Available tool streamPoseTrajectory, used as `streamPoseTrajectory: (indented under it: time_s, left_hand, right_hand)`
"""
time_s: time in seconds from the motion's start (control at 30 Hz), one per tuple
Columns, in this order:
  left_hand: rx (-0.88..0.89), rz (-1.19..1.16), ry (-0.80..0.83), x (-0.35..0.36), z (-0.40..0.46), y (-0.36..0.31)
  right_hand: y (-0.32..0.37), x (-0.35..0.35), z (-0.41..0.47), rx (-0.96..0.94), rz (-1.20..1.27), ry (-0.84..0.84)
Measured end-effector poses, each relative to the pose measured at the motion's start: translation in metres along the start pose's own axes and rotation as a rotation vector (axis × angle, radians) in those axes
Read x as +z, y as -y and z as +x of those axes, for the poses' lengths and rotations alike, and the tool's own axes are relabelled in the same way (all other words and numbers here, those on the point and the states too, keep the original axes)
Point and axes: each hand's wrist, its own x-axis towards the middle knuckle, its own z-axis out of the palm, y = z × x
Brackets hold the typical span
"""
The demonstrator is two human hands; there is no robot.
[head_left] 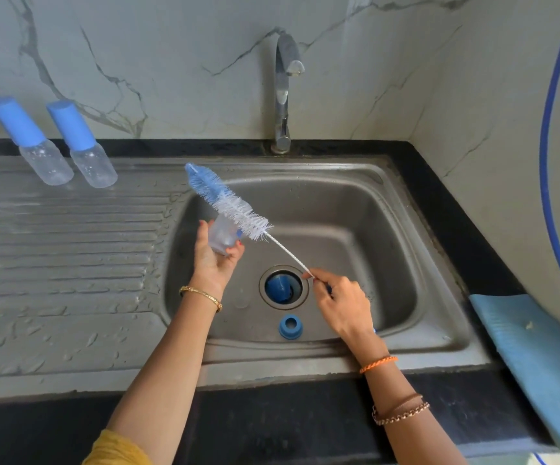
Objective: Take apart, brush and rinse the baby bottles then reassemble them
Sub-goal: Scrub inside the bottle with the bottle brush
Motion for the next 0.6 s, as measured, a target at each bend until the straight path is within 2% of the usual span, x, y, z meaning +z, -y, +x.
streamPoseTrajectory:
  time_s: [0.23, 0.4, 0.47, 0.6]
  left_hand:
    - [0.028, 0.04, 0.13, 0.006, -0.013, -0.001]
    - [0.078, 0.121, 0.18, 0.007, -0.014, 0.0]
    - [0.085, 0.142, 0.142, 0.007, -0.013, 0.001]
    - [0.082, 0.238, 0.079, 0.009, -0.015, 0.0]
  right_hand:
    - [-0.001, -0.005, 0.001, 0.069, 0.038, -0.008]
    - [0.002, -0.012, 0.001, 0.138, 0.051, -0.171]
    - [0.001, -0.015, -0.002, 0.096, 0.033, -0.215]
    - [-0.004, -0.018, -0.009, -0.118, -0.235, -0.125]
